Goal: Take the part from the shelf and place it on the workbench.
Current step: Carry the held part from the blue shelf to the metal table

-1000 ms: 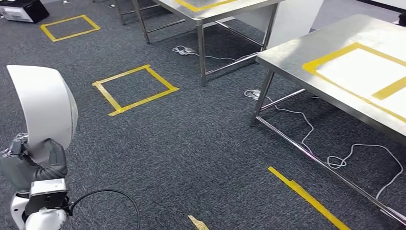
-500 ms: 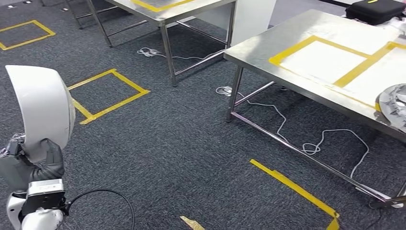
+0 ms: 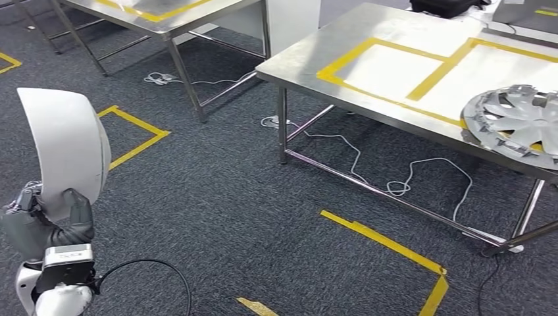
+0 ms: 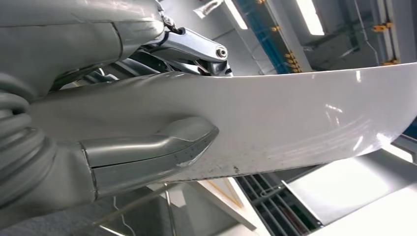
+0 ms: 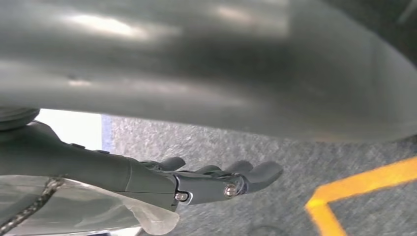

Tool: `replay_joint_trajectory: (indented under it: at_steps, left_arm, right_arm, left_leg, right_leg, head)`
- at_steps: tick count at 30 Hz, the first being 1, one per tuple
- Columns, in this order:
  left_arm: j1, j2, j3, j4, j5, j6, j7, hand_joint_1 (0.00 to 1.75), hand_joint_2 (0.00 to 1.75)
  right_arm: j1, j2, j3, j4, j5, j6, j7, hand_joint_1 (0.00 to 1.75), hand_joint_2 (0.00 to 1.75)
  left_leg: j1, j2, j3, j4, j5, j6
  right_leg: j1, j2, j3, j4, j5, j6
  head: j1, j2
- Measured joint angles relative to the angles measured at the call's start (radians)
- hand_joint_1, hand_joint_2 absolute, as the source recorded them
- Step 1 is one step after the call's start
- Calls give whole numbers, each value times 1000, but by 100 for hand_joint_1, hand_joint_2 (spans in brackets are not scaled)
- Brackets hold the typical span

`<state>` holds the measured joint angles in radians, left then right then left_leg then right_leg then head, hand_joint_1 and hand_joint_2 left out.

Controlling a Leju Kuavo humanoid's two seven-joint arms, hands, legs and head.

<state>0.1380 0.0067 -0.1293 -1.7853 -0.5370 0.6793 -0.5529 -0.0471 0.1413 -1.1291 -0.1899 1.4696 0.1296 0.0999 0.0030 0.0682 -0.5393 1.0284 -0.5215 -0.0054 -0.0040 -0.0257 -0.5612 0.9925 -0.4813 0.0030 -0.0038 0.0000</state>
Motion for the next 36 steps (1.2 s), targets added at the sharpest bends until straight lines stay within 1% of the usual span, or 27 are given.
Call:
replay_joint_trajectory:
  at_steps: [1,3,4,5,6,7,9,11,13,14,15,16,18,19,20,21,22,24,25,26,27,29,31,33,34,35,36]
  left_arm:
    - [0,0,0,0,0,0,0,175,175]
    - [3,1,0,0,0,0,0,175,175]
    - [4,1,0,0,0,0,0,175,175]
    - [4,1,0,0,1,0,0,175,175]
    - [4,1,0,0,1,0,0,175,175]
    - [4,1,0,0,2,0,0,175,175]
    - [4,1,0,0,2,0,0,175,175]
    - [4,1,0,0,2,0,0,175,175]
    - [4,0,0,0,2,0,0,175,175]
    - [3,0,0,0,2,0,0,175,175]
    - [2,0,1,0,2,0,0,175,175]
    - [2,0,1,0,2,0,0,175,175]
    - [4,0,1,0,2,0,0,175,175]
    - [5,0,1,0,2,0,0,175,175]
    - [5,0,2,0,2,0,0,175,175]
    - [6,0,2,0,3,0,-1,175,175]
    - [6,0,2,0,3,0,-1,175,175]
    - [5,0,2,0,5,-1,-2,175,175]
    - [5,0,2,0,6,-2,-2,175,175]
    - [5,0,2,0,6,-4,-3,175,175]
    - [4,0,1,0,6,-5,-3,175,175]
    - [3,0,1,0,9,-7,-3,175,175]
    - [2,1,1,0,12,-11,-2,175,175]
    - [4,2,1,0,13,-15,-2,175,175]
    - [5,3,1,0,13,-17,-1,175,175]
    - [7,3,1,0,12,-19,-1,175,175]
    - [8,3,1,0,11,-21,0,175,175]
  right_arm:
    - [-1,0,0,0,0,1,0,0,0]
    - [-3,0,0,0,0,3,0,0,0]
    - [-3,0,0,0,0,4,0,0,0]
    - [-2,0,0,0,0,5,0,0,0]
    - [-1,0,-1,0,0,5,0,0,0]
    - [0,0,-1,0,0,5,0,0,0]
    - [-1,0,-2,0,0,6,0,0,0]
    - [-2,1,-4,0,0,6,0,0,0]
    - [-1,1,-6,0,0,7,0,0,0]
    - [1,2,-6,0,0,7,0,0,0]
    - [2,2,-6,0,0,7,0,0,0]
    - [2,1,-6,0,0,7,0,0,0]
    - [-1,1,-6,0,1,7,1,0,0]
    - [-1,1,-6,0,1,7,0,0,0]
    - [-1,1,-7,0,1,7,0,0,0]
    - [0,1,-7,0,1,7,1,0,0]
    - [1,1,-7,0,1,7,1,0,0]
    - [0,1,-7,0,1,7,1,0,0]
    - [-1,1,-7,0,2,7,1,0,0]
    - [-3,1,-7,0,2,7,1,0,0]
    - [-4,1,-7,0,2,7,1,0,0]
    - [-2,1,-7,0,2,7,2,0,0]
    - [0,1,-8,0,2,6,3,0,0]
    - [-2,0,-10,0,1,6,3,0,0]
    - [-3,0,-11,0,1,7,3,0,0]
    - [-3,1,-12,0,1,8,3,0,0]
    - [-2,1,-13,0,1,8,3,0,0]
  left_leg:
    - [3,-20,-16,40,-27,-5]
    - [6,-51,-71,168,-90,-11]
    - [6,-55,-96,224,-108,-12]
    - [6,-57,-110,252,-108,-11]
    - [6,-58,-106,241,-88,-9]
    - [6,-63,-86,193,-53,-6]
    - [8,-102,-29,61,12,5]
    - [7,-136,-2,-10,31,12]
    - [5,-130,-3,-19,30,18]
    - [6,-119,-2,-24,34,23]
    - [8,-108,-1,-29,38,29]
    - [10,-95,-1,-35,41,34]
    - [10,-70,-3,-37,43,38]
    - [9,-57,-4,-37,43,38]
    - [9,-45,-5,-37,43,38]
    - [9,-33,-5,-36,43,38]
    - [9,-22,-4,-36,42,37]
    - [6,-3,-1,-35,39,32]
    - [4,4,1,-33,37,27]
    - [1,11,2,-31,35,22]
    - [-2,19,2,-29,34,17]
    - [-1,29,4,-26,29,7]
    - [4,-1,-8,15,-5,-4]
    - [7,-43,-57,133,-71,-10]
    - [7,-52,-87,201,-99,-11]
    - [7,-56,-109,249,-112,-10]
    - [7,-58,-117,262,-104,-8]
  right_leg:
    - [-2,8,0,-1,2,-5]
    - [-2,28,-1,-1,4,-10]
    - [-1,39,-1,-1,5,-11]
    - [0,51,-1,0,5,-11]
    - [0,62,-1,1,5,-11]
    - [0,74,0,2,6,-11]
    - [1,96,-2,4,7,-7]
    - [-1,114,-12,7,12,3]
    - [-5,131,-23,5,18,17]
    - [-6,128,-28,7,17,23]
    - [-5,113,-38,20,6,28]
    - [-4,91,-57,54,-17,32]
    - [-5,47,-118,179,-82,39]
    - [-6,39,-147,242,-108,42]
    - [-7,35,-164,282,-118,46]
    - [-8,32,-160,282,-108,48]
    - [-9,26,-134,241,-82,49]
    - [-7,-12,-52,98,-25,46]
    - [-4,-30,-19,43,-10,41]
    - [-2,-42,-1,11,-6,35]
    - [0,-44,4,2,-8,29]
    - [-1,-23,3,1,-4,17]
    - [-4,-5,3,-1,0,6]
    - [-5,15,2,-1,3,-2]
    - [-5,26,2,-1,4,-4]
    - [-4,38,2,-1,4,-5]
    - [-4,51,3,0,4,-5]
  head:
    - [-2,0]
    - [-4,0]
    - [-4,0]
    - [-4,0]
    - [-4,0]
    - [-4,0]
    - [-3,0]
    - [-3,0]
    - [-3,0]
    - [-2,0]
    - [0,0]
    - [3,0]
    - [8,0]
    - [8,0]
    - [8,0]
    - [8,0]
    - [8,0]
    - [8,0]
    - [8,0]
    - [7,0]
    - [7,0]
    - [6,0]
    - [5,0]
    - [2,0]
    - [2,0]
    - [2,0]
    - [2,0]
